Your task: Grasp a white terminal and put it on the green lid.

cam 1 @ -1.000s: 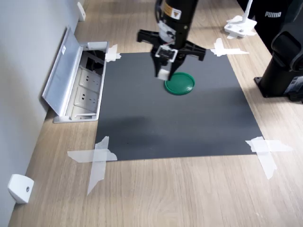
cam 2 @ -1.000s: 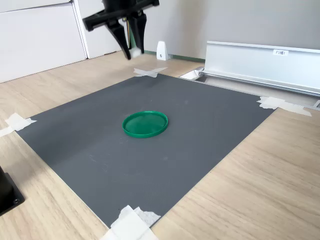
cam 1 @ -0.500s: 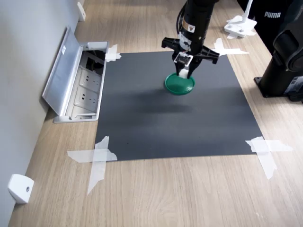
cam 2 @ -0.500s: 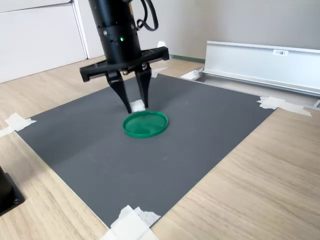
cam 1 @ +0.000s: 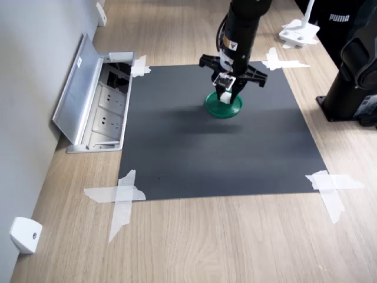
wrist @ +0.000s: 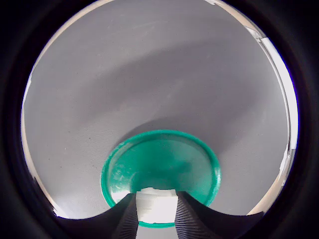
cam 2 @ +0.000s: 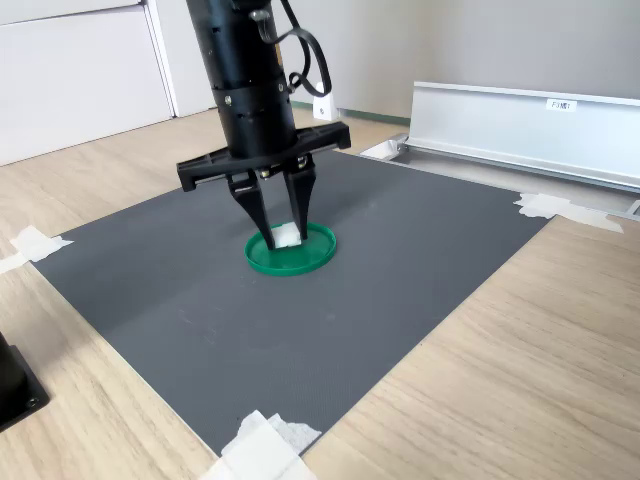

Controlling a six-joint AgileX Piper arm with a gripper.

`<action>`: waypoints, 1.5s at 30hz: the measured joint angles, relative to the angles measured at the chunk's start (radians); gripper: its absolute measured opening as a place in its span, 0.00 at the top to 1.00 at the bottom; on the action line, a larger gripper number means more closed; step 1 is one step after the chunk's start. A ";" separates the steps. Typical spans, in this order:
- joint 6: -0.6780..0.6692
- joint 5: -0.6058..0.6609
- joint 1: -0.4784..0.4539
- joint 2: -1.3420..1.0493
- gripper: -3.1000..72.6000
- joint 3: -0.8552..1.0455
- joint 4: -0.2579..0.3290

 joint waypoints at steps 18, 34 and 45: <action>0.031 -0.066 0.000 -0.282 0.04 0.000 0.106; 0.663 -0.192 0.000 -0.869 0.91 0.040 0.156; 0.799 -0.330 -0.101 -1.172 0.97 0.360 0.188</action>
